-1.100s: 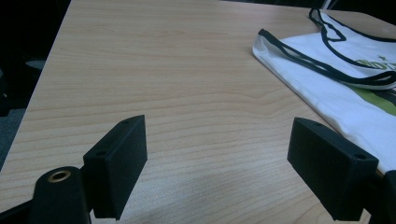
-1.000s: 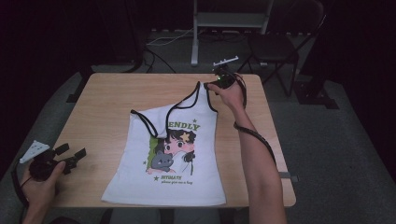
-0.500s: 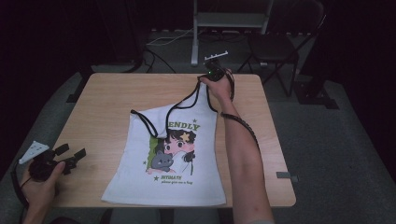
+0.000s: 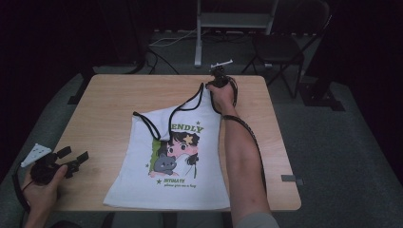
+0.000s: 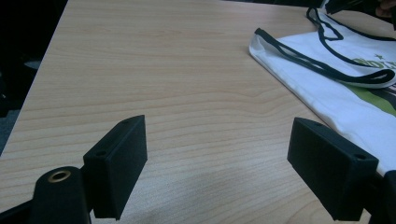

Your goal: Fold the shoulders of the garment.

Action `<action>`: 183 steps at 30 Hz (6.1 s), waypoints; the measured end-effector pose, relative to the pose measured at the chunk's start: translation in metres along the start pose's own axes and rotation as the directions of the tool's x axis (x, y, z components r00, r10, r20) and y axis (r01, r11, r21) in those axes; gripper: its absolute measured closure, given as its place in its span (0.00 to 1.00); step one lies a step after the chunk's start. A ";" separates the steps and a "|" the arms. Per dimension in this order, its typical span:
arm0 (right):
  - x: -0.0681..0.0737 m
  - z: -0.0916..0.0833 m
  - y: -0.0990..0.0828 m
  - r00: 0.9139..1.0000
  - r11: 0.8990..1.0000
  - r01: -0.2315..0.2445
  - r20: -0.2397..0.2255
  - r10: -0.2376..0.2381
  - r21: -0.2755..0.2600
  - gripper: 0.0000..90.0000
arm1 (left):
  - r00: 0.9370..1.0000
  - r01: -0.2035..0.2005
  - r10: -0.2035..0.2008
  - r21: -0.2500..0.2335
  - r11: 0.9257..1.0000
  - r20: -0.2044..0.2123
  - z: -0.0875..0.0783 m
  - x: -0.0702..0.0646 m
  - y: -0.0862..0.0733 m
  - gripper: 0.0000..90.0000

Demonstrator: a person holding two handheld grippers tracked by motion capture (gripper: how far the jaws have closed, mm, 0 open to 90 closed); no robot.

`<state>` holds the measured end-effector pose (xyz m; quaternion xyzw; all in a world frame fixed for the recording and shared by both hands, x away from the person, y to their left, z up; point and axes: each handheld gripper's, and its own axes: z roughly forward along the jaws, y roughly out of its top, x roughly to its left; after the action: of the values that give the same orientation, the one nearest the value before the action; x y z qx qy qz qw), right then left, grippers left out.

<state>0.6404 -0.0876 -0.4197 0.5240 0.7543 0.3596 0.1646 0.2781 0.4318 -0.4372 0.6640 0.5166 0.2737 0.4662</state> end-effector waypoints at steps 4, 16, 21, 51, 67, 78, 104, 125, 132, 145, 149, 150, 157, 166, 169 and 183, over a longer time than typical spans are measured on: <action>-0.001 0.003 0.001 1.000 1.000 -0.015 -0.004 0.015 0.002 0.71 | 1.000 -0.001 0.001 0.001 1.000 -0.001 0.000 -0.001 0.000 0.22; -0.004 0.015 -0.004 0.995 0.995 -0.099 -0.022 0.100 0.020 0.74 | 1.000 -0.021 0.021 0.009 1.000 -0.001 0.000 -0.003 0.000 0.22; -0.006 0.018 -0.007 0.991 0.992 -0.126 -0.041 0.127 0.009 0.78 | 1.000 -0.028 0.028 0.011 1.000 0.002 0.000 -0.005 0.000 0.22; 0.022 -0.042 -0.014 0.984 0.991 -0.025 -0.179 0.002 -0.129 0.96 | 0.997 -0.080 0.080 0.020 0.997 -0.003 0.002 -0.010 0.000 0.22; 0.065 -0.081 -0.031 0.966 0.975 0.127 -0.201 -0.164 -0.183 0.96 | 0.996 -0.088 0.088 0.014 0.996 0.004 0.001 -0.011 0.000 0.22; 0.082 -0.097 -0.057 0.945 0.961 0.210 -0.213 -0.247 -0.180 0.95 | 0.995 -0.098 0.098 0.017 0.995 0.001 0.001 -0.011 0.000 0.22; 0.121 -0.106 -0.130 0.889 0.921 0.365 -0.242 -0.389 -0.139 0.94 | 0.995 -0.102 0.102 0.016 0.995 -0.002 0.001 -0.012 0.000 0.22; 0.134 -0.105 -0.145 0.841 0.868 0.488 -0.219 -0.496 -0.093 0.84 | 0.994 -0.106 0.106 0.019 0.994 -0.001 0.001 -0.012 0.000 0.22; 0.137 -0.107 -0.148 0.838 0.867 0.491 -0.224 -0.497 -0.086 0.91 | 0.994 -0.108 0.108 0.020 0.994 -0.002 0.001 -0.012 0.000 0.22; 0.143 -0.118 -0.157 0.836 0.872 0.476 -0.251 -0.489 -0.113 0.92 | 0.994 -0.113 0.113 0.022 0.993 -0.005 0.001 -0.013 -0.001 0.22; 0.143 -0.118 -0.159 0.836 0.873 0.475 -0.252 -0.487 -0.111 0.92 | 0.993 -0.115 0.115 0.023 0.993 -0.005 0.001 -0.013 -0.001 0.22; 0.143 -0.118 -0.160 0.834 0.871 0.478 -0.251 -0.491 -0.112 0.91 | 0.993 -0.114 0.114 0.022 0.993 -0.005 0.001 -0.013 -0.001 0.22; 0.144 -0.119 -0.163 0.833 0.870 0.481 -0.253 -0.492 -0.108 0.91 | 0.994 -0.113 0.113 0.022 0.993 -0.006 0.001 -0.013 -0.001 0.22; 0.145 -0.120 -0.166 0.822 0.860 0.500 -0.257 -0.508 -0.099 0.91 | 0.993 -0.114 0.114 0.023 0.993 -0.007 0.001 -0.013 -0.001 0.22; 0.144 -0.120 -0.167 0.821 0.859 0.503 -0.258 -0.510 -0.100 0.91 | 0.993 -0.116 0.116 0.024 0.993 -0.007 0.001 -0.013 -0.001 0.22; 0.144 -0.124 -0.170 0.812 0.855 0.507 -0.274 -0.516 -0.107 0.87 | 0.993 -0.118 0.118 0.024 0.993 -0.007 0.001 -0.014 -0.001 0.22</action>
<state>0.3915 -0.0353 -0.4381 0.2402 0.8778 0.3866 0.1491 0.2741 0.4187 -0.4365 0.6978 0.4816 0.2972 0.4391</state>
